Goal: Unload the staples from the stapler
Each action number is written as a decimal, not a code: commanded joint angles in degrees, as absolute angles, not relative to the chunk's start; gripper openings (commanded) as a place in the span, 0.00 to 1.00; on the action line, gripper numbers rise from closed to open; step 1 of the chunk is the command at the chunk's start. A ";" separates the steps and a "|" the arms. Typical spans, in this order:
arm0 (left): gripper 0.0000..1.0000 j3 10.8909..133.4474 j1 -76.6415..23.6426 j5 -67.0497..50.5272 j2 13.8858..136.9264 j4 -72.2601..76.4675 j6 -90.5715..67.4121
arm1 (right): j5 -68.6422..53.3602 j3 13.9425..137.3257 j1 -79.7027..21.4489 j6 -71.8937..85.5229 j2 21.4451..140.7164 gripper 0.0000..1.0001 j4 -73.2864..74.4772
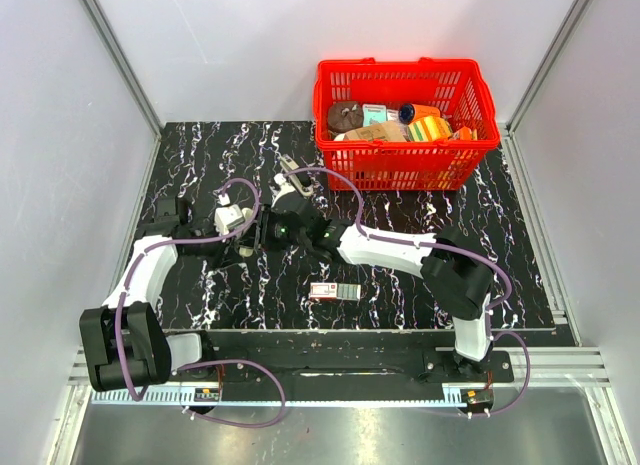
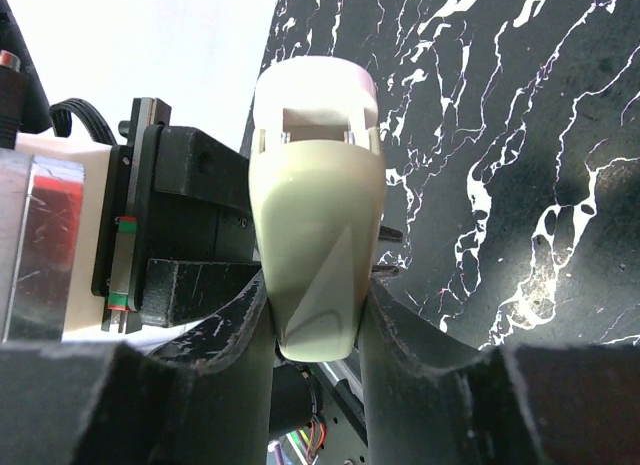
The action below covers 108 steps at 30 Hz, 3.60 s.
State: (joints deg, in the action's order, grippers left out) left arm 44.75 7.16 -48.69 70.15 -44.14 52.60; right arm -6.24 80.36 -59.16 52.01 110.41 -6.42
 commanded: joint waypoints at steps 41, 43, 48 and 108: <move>0.70 43.06 7.91 -52.30 62.75 -49.75 61.71 | -7.56 77.78 -56.69 50.80 107.93 0.00 -3.95; 0.70 43.42 8.87 -52.12 63.45 -48.61 59.86 | -7.47 77.78 -56.43 50.80 107.84 0.00 -3.87; 0.71 46.67 12.30 -55.63 66.62 -54.56 63.10 | -6.86 77.96 -56.25 50.97 108.02 0.00 -3.69; 0.00 49.22 10.90 -55.38 74.88 -49.14 66.71 | -14.85 77.43 -60.21 50.81 108.64 0.00 -6.16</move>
